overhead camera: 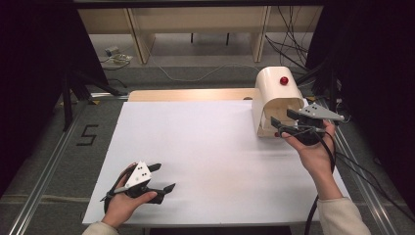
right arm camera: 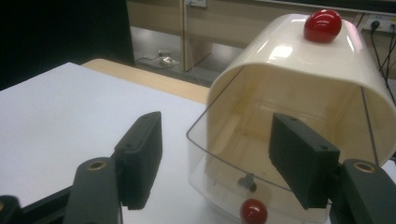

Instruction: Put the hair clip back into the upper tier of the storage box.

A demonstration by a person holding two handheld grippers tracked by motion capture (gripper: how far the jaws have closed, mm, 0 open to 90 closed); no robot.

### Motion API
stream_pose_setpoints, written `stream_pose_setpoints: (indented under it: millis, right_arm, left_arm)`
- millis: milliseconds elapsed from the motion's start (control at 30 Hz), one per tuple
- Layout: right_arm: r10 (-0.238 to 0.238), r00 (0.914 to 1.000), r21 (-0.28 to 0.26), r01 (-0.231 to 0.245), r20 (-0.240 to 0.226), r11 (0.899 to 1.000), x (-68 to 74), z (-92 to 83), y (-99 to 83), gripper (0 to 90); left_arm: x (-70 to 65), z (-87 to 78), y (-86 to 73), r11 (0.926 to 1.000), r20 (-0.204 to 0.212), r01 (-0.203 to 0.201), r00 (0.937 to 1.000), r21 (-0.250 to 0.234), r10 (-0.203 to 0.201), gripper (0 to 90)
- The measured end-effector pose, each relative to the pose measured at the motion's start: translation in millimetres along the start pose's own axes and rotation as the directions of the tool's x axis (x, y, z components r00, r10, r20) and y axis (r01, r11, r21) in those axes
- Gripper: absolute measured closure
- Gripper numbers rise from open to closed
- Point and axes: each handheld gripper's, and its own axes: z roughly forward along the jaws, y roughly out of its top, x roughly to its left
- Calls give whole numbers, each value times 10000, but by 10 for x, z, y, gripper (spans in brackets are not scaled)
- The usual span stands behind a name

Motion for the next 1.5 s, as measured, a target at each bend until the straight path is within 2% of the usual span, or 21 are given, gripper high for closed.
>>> stream_pose_setpoints:
  millis: [333, 533, 800, 1100, 1500]
  right_arm:
    - [-198, 9996, 15, 198, -206, 9998, 69, -39, -30, 327]
    - [-143, 9994, 152, 148, -324, 9998, 86, -48, -66, 312]
    - [-266, 9978, 264, 282, -606, 9993, 133, -92, -149, 255]
    - [-206, 9964, 534, 250, -825, 9983, 144, -190, -314, 225]
    - [-98, 9929, 998, 217, -1187, 9948, 203, -271, -641, 203]
  left_arm:
    - [-1, 0, -1, 10000, 6, -1, 10000, 11, 1, 161]
    - [-6, -1, -1, 10000, 21, 21, 10000, 3, -21, 161]
    - [-6, -1, -2, 10000, 23, 20, 10000, 10, -20, 161]
    - [-7, 1, -1, 10000, 19, 14, 10000, 16, -14, 161]
    - [-10, 0, -1, 10000, 17, -12, 10000, 7, 12, 161]
